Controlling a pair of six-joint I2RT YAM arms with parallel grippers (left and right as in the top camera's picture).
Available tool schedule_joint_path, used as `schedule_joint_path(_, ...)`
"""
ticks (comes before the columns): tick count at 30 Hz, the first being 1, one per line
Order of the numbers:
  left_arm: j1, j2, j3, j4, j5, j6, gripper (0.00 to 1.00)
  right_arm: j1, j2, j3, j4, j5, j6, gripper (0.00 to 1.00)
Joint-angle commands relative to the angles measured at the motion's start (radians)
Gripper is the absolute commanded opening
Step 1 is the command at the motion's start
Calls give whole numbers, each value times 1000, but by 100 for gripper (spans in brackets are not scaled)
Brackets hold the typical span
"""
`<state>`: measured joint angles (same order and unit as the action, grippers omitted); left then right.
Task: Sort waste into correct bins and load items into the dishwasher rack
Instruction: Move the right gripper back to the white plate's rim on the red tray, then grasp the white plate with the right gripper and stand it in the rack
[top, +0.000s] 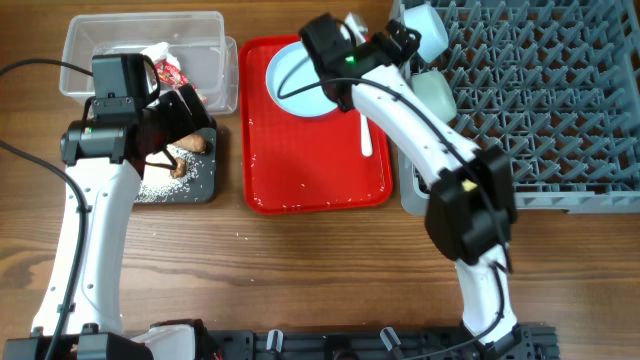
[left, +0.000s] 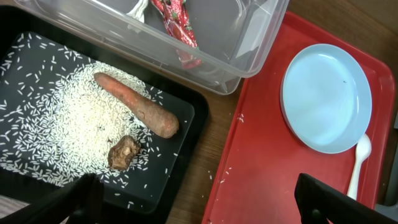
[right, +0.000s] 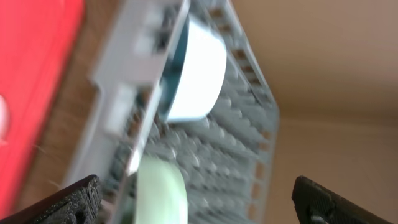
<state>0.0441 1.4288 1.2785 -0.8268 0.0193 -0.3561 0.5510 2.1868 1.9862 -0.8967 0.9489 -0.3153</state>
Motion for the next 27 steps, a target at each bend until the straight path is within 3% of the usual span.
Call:
schedule_joint_path(1, 0, 6, 5, 2, -13, 9, 100, 6, -154, 13, 58, -611, 141, 86)
schedule_joint_path(3, 0, 6, 5, 2, -13, 9, 100, 5, -162, 13, 68, -927, 183, 86)
schedule_joint_path(5, 0, 6, 5, 2, -13, 8, 100, -1, -148, -4, 97, -1085, 221, 85)
schedule_joint_path(9, 0, 6, 5, 2, -13, 9, 100, -31, -97, -64, 145, -994, 673, 88)
schedule_joint_path(10, 0, 6, 5, 2, -13, 9, 100, -48, -76, -82, 151, -1010, 803, 100)
schedule_joint_path(14, 0, 6, 5, 2, -13, 9, 100, -59, -32, -83, 133, -985, 806, 99)
schedule_joint_path(18, 0, 6, 5, 2, -13, 9, 100, -58, 3, -149, 132, -860, 1065, 62)
schedule_joint_path(23, 0, 6, 5, 2, -13, 9, 100, -58, 50, -214, 207, -867, 1107, 49)
schedule_joint_path(27, 0, 6, 5, 2, -13, 9, 100, -58, 116, -215, 226, -867, 1121, 46)
